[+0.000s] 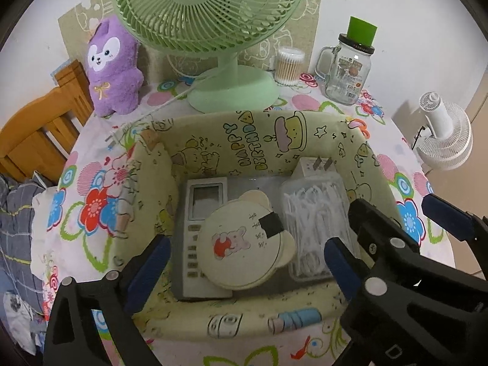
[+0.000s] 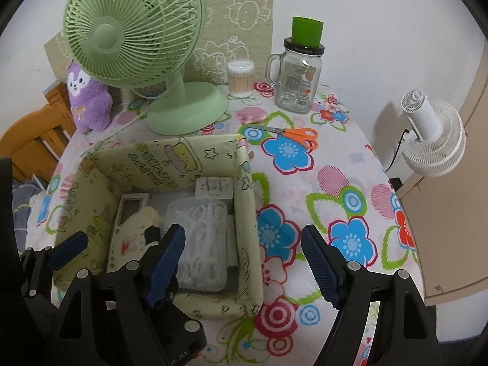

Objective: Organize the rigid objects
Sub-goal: 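Lower the mirror and floss box into the box and open both tools, then pull both tools back from the box and lower toward the green brush and key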

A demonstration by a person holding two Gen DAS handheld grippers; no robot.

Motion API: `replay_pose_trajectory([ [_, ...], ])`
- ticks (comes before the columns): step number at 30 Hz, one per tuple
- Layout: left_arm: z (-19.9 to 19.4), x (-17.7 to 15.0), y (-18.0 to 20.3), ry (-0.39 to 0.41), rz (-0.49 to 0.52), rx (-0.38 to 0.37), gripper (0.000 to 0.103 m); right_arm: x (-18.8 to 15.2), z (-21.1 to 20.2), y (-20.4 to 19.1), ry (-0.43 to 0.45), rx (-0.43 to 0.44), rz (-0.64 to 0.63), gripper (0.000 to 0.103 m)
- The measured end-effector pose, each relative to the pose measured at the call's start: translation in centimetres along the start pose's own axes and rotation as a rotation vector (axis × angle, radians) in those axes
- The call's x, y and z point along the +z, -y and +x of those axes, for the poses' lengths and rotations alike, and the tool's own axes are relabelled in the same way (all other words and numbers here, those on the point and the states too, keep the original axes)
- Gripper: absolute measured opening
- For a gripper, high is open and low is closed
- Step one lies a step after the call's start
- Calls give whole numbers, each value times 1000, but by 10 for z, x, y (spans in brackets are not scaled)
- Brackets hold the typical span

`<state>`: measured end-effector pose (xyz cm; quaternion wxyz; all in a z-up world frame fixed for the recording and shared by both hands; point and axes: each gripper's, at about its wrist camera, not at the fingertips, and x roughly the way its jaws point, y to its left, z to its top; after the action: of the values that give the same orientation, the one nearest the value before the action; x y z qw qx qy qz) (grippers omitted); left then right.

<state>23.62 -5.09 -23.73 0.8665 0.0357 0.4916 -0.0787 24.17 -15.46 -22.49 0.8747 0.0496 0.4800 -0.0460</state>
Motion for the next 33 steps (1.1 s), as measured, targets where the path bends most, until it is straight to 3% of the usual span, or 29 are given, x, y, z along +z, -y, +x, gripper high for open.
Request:
replay_pose_trajectory([
  [33,-94,-55,-8,68,16,14,103,-50,-84,-9,57,65,14,88],
])
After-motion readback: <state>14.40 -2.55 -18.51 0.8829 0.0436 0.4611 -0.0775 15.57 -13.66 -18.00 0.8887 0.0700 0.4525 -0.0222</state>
